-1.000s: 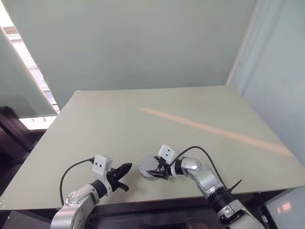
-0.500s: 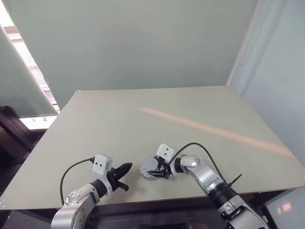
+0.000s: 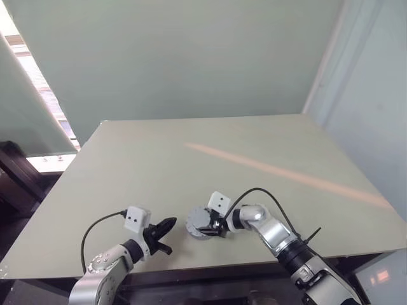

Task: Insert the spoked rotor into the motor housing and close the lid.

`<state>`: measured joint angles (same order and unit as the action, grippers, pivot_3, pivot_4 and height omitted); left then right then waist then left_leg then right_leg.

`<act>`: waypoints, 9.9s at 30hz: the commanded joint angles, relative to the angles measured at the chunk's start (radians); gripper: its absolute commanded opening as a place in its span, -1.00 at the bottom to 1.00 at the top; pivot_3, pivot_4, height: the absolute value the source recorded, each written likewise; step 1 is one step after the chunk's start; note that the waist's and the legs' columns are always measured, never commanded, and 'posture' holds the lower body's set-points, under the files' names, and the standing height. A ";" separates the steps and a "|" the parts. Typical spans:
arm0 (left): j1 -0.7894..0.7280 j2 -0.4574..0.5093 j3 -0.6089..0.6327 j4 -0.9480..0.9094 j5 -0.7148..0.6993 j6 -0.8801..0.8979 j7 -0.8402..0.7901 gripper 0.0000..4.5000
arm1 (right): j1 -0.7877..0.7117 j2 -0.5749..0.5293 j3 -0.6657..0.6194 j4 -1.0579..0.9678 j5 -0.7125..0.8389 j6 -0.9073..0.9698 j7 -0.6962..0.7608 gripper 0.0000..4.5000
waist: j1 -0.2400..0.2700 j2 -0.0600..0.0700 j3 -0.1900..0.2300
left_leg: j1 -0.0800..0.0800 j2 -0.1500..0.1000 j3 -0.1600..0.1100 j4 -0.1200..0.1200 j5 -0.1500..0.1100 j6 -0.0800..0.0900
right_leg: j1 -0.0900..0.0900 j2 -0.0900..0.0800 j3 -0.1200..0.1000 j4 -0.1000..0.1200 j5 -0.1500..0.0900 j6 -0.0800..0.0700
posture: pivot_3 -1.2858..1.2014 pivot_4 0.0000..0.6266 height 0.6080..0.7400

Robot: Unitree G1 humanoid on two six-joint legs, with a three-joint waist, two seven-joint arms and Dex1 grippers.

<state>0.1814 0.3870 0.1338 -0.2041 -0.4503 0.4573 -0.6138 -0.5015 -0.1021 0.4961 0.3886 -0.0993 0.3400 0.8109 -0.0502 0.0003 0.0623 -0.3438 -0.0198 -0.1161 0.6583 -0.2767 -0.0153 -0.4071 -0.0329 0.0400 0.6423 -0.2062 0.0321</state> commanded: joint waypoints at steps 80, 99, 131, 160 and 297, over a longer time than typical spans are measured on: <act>-0.062 -0.006 -0.028 0.035 0.021 -0.043 -0.004 -1.00 | -0.034 -0.041 0.060 0.014 -0.028 0.124 0.023 0.43 | 0.000 0.003 -0.003 | 0.001 -0.001 0.000 -0.002 0.000 0.000 | 0.001 -0.001 0.000 -0.001 0.000 0.000 | 0.03 -1.00 1.00; -0.130 -0.014 -0.202 0.241 0.156 -0.100 -0.065 -1.00 | -0.014 -0.043 0.051 -0.017 -0.026 0.148 0.006 0.43 | 0.001 0.010 -0.007 | 0.001 -0.002 0.000 -0.001 0.000 0.000 | 0.001 -0.001 0.000 -0.001 0.000 0.000 | 0.03 -1.00 1.00; -0.162 -0.011 -0.222 0.290 0.180 -0.116 -0.084 -1.00 | -0.155 0.083 -0.631 0.066 0.515 0.734 -0.168 0.99 | 0.001 0.015 -0.012 | 0.002 -0.002 -0.002 0.001 0.001 0.001 | 0.002 -0.001 0.000 0.000 0.000 0.000 | 0.03 -1.00 1.00; -0.152 -0.003 -0.219 0.260 0.183 -0.102 -0.082 -1.00 | -0.208 0.187 -0.737 0.347 0.604 0.882 -0.242 0.99 | -0.006 0.018 -0.012 | 0.001 -0.001 0.000 -0.002 0.001 0.002 | 0.001 0.000 0.000 0.000 0.000 0.000 | 0.03 -1.00 1.00; -0.206 -0.428 0.323 0.239 -0.794 0.374 0.365 1.00 | -0.142 0.356 -0.916 0.161 1.008 0.920 -0.441 -0.20 | -0.045 0.011 -0.007 | -0.015 -0.002 -0.001 -0.004 0.002 0.003 | -0.012 0.000 0.000 -0.003 0.001 0.003 | 0.03 -1.00 1.00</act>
<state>-0.0031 -0.0390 0.4624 0.0463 -1.2216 0.8390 -0.2343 -0.6239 0.1434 -0.4175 0.6086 0.8440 1.2591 0.3562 -0.0950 0.0111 0.0550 -0.3590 -0.0217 -0.1175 0.6543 -0.2750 -0.0124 -0.4190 -0.0332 0.0402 0.6393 -0.2049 0.0347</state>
